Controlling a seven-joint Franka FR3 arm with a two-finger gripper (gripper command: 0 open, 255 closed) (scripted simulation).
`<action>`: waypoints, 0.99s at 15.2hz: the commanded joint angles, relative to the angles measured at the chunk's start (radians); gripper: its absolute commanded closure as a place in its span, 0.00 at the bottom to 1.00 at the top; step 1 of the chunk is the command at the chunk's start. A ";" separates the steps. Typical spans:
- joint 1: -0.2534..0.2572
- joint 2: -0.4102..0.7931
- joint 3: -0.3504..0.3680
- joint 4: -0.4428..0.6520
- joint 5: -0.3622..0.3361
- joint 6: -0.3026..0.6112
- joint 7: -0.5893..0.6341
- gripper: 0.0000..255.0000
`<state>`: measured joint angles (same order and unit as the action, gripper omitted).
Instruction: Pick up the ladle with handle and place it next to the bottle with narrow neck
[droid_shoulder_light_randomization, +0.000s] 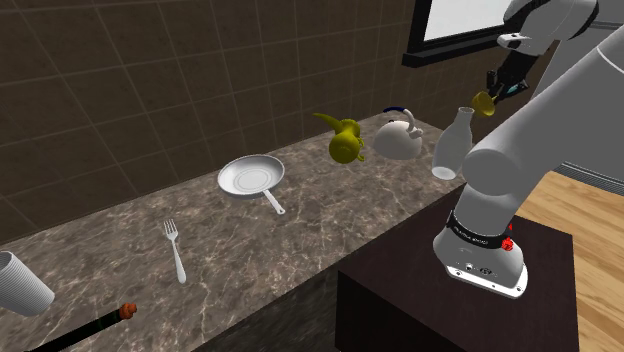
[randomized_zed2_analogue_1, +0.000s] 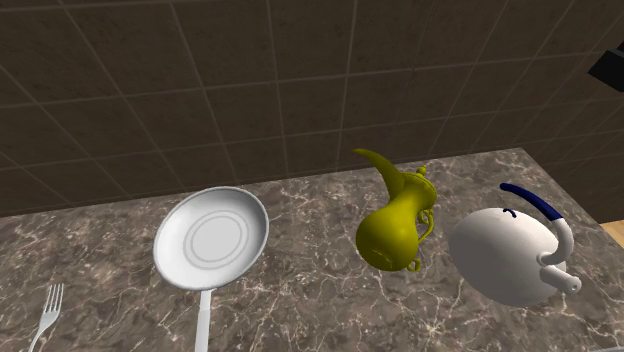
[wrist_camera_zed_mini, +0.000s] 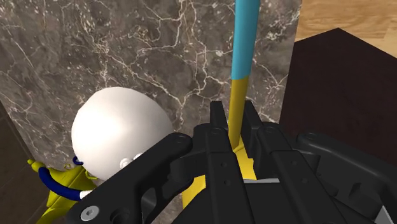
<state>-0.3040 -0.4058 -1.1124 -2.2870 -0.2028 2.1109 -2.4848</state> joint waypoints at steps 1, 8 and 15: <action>0.013 0.014 -0.020 -0.015 0.007 0.028 -0.009 1.00; 0.076 0.071 -0.111 -0.066 0.044 0.130 -0.053 1.00; 0.199 0.148 -0.254 -0.107 0.115 0.233 -0.122 1.00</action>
<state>-0.1282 -0.2706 -1.3398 -2.3883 -0.1013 2.3281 -2.5936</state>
